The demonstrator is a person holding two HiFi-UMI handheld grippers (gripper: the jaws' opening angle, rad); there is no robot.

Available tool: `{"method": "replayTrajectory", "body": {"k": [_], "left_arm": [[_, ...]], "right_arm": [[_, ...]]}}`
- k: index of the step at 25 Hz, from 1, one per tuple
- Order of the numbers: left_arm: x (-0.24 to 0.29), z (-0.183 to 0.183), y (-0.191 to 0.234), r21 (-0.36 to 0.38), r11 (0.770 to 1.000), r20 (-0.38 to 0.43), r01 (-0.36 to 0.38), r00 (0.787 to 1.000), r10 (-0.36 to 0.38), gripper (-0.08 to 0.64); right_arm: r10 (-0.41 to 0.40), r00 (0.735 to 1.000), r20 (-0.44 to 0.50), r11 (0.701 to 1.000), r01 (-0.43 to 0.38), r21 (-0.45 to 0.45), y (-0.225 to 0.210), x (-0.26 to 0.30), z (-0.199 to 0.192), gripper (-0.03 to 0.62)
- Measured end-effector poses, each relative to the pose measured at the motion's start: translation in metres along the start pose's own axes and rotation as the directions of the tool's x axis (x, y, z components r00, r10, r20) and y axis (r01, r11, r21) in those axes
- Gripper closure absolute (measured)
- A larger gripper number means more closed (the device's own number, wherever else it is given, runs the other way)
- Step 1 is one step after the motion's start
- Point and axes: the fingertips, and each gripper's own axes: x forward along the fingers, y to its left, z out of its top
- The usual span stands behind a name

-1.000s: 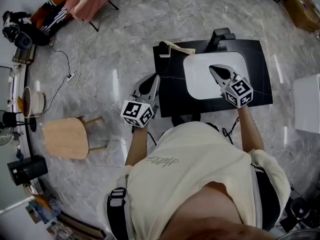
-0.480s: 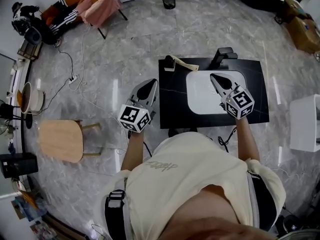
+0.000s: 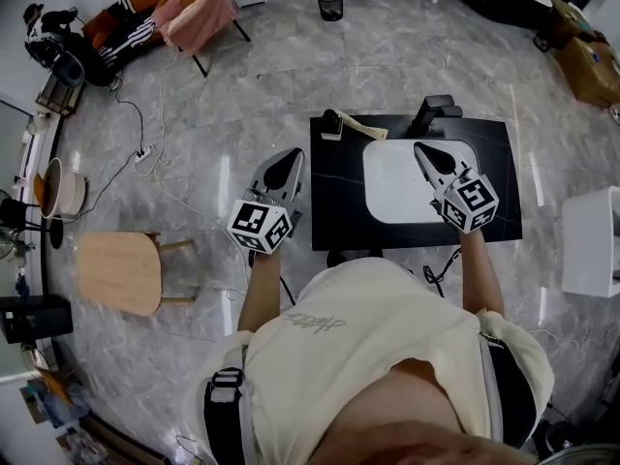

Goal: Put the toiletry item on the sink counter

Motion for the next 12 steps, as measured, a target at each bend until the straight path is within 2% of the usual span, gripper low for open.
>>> {"method": "replayTrajectory", "body": {"k": [12], "left_arm": [[0.009, -0.004, -0.001, 0.006, 1.000, -0.006, 0.015, 1.000, -0.014, 0.558]], "right_arm": [[-0.025, 1.000, 0.011, 1.000, 0.026, -0.014, -0.002, -0.001, 0.006, 0.598]]}}
